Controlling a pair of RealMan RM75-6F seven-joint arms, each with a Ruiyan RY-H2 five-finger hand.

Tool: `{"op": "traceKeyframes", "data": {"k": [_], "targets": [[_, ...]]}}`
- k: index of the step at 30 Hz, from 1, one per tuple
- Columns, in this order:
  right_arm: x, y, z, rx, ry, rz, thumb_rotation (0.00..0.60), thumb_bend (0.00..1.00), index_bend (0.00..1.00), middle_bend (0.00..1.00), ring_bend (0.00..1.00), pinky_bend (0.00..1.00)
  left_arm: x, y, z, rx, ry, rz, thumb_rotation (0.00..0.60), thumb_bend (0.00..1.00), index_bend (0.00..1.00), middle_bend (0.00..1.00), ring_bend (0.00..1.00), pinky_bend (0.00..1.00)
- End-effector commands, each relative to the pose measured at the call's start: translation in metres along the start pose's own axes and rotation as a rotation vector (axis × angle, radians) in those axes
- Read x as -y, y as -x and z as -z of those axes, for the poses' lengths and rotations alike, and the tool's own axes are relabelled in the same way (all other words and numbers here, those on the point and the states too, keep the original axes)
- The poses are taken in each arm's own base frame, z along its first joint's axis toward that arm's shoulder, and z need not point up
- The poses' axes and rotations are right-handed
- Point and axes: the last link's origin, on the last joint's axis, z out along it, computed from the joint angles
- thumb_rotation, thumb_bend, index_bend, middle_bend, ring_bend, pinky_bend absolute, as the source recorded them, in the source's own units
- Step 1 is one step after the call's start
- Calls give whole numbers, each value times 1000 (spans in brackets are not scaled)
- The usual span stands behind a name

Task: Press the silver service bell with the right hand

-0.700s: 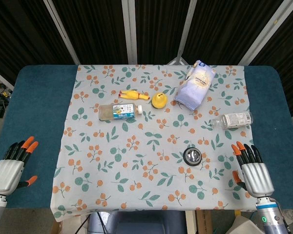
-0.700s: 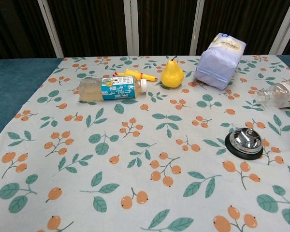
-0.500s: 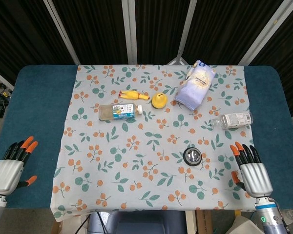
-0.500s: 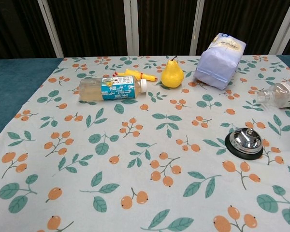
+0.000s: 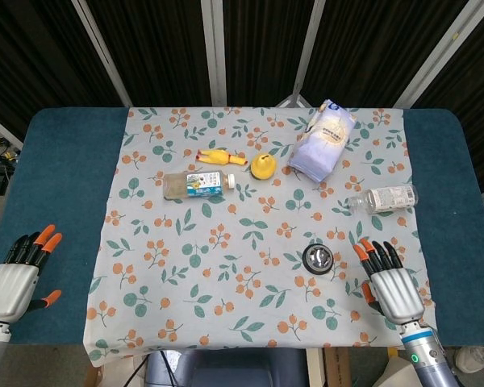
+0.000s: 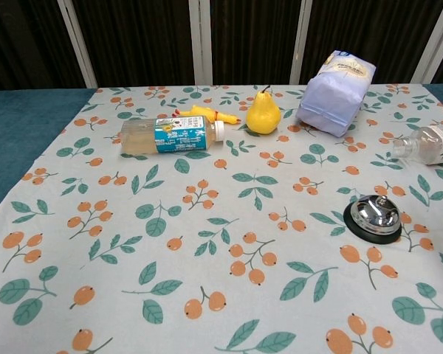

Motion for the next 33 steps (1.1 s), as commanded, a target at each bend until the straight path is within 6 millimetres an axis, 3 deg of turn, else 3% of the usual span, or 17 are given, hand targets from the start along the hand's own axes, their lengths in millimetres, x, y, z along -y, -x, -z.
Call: {"op": "traceKeyframes", "data": {"k": [1,9,20,33], "targets": [[8,4,-9,19,-15,0,600,842,0,0,0,0,0,0,0,0,1,0,600,53,0,0,0,0],[21,19,-24,67,-23,23,600,899,0,0,0,0,1,1,-1,6,-2,1,600,53,0,0,0,0],[36,38,-32,114,-42,44,600,902,0,0,0,0,1,0,-1,2,-4,2,600,53,0,0,0,0],[41,43,-35,120,-38,45,600,902,0,0,0,0,1,0,-1,2,-4,2,600,53,0,0,0,0]]}}
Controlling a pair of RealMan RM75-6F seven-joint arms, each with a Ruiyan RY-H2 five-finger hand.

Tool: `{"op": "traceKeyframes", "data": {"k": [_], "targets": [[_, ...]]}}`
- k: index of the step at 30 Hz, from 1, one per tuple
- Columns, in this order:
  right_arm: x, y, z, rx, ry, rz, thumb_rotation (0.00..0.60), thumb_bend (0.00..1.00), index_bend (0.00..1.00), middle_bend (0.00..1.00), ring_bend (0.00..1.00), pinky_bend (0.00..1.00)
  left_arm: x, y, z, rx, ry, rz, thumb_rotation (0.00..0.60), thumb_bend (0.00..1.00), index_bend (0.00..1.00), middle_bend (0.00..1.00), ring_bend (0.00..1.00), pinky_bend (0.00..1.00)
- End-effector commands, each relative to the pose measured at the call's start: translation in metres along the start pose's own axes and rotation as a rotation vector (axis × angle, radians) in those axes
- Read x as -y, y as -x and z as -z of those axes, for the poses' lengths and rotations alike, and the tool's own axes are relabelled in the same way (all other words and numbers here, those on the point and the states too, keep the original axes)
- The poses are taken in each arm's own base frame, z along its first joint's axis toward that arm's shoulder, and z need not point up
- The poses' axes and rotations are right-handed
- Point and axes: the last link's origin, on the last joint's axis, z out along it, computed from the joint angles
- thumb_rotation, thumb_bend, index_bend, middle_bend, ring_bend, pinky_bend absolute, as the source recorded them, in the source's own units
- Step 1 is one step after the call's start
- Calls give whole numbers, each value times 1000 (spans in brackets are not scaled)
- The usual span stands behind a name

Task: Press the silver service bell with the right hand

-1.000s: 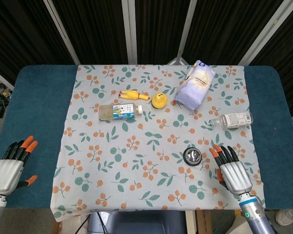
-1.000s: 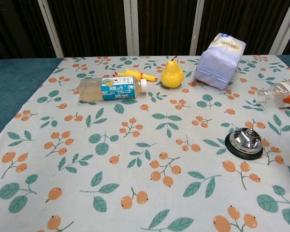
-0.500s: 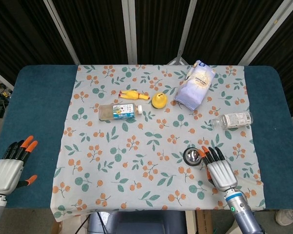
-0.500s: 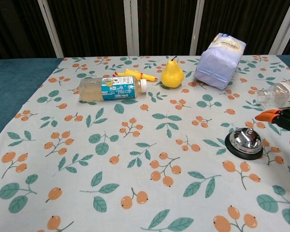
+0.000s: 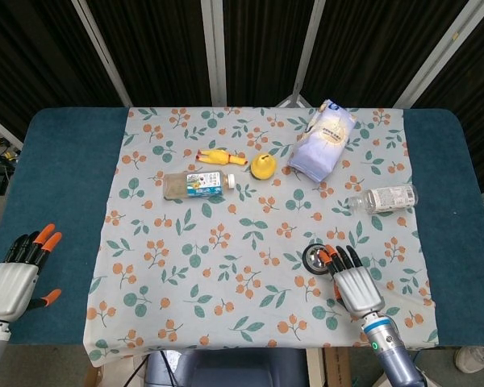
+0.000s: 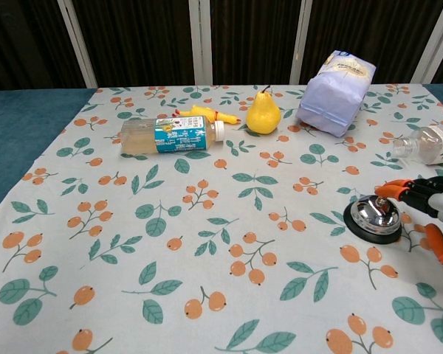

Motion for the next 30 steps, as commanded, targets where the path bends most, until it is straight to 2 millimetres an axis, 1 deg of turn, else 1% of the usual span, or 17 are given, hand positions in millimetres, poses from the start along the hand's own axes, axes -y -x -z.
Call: {"op": "traceKeyframes", "data": {"k": [1,14,19,25,27,30], "targets": [[0,0,-1,0,4,0,600,902,0,0,0,0,0,0,0,0,0,1,600,53,0,0,0,0],[-2,-2,-2,-9,13,-11,600,903,0,0,0,0,0,1,0,5,-2,-3,600,53,0,0,0,0],[-2,6,-1,18,8,21,600,903,0,0,0,0,0,2,1,10,0,-4,600,53,0,0,0,0],[-8,22,1,78,22,81,600,902,0,0,0,0,0,2,1,10,1,-4,600,53,0,0,0,0],[-8,23,1,79,28,83,600,902,0,0,0,0,0,2,1,10,0,-3,600,53,0,0,0,0],[-8,19,0,60,39,62,600,903,0,0,0,0,0,1,1,8,1,-3,600,53,0,0,0,0]]}}
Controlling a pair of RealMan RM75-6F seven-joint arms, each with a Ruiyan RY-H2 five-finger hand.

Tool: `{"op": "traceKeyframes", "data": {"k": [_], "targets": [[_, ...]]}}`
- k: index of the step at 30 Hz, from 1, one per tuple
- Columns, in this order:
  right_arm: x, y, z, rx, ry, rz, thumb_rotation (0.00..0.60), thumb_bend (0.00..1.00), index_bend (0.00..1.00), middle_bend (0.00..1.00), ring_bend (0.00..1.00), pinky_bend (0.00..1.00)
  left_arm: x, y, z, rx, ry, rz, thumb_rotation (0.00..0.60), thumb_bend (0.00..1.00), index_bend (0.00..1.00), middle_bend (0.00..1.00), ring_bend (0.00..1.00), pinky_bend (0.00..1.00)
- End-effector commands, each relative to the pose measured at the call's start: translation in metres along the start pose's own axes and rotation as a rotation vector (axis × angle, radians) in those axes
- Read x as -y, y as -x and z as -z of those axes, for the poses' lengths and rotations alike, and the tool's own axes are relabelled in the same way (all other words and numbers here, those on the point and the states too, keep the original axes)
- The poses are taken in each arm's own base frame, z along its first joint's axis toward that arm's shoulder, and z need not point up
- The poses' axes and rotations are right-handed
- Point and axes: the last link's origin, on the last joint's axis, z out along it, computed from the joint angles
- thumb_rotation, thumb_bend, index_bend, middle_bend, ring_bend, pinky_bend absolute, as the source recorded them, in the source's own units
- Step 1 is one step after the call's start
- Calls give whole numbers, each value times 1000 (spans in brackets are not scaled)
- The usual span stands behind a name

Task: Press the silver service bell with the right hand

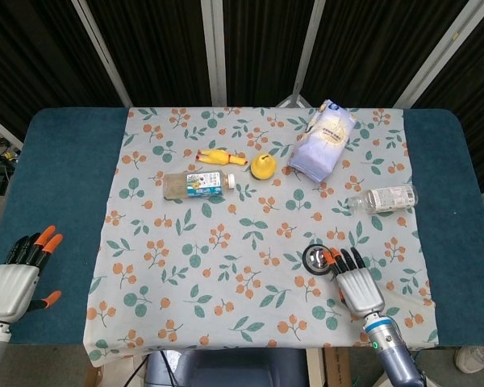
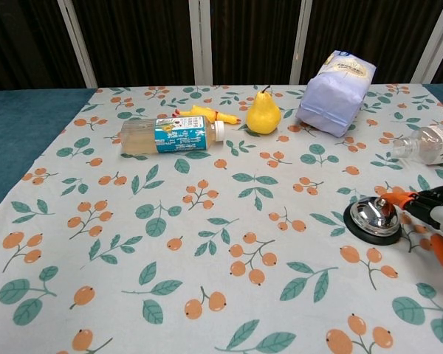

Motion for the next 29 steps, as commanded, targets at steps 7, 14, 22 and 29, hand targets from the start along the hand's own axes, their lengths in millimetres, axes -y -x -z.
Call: {"op": "traceKeyframes", "data": {"k": [7,14,22,29], "targets": [[-1,-32,-4,-116,23,-105,600,902,0,0,0,0,-1,0,0,-3,0,3,600,53,0,0,0,0],[-16,-73,2,-272,44,-175,600,756,0,0,0,0,-1,0,0,-4,-1,2,600,53,0,0,0,0],[-57,-81,33,-306,159,-148,600,292,0,0,0,0,-1,-1,0,-6,-2,-2,600,53,0,0,0,0],[-95,-79,76,-346,228,-97,600,285,0,0,0,0,0,0,0,1,-14,-22,600,53,0,0,0,0]]}}
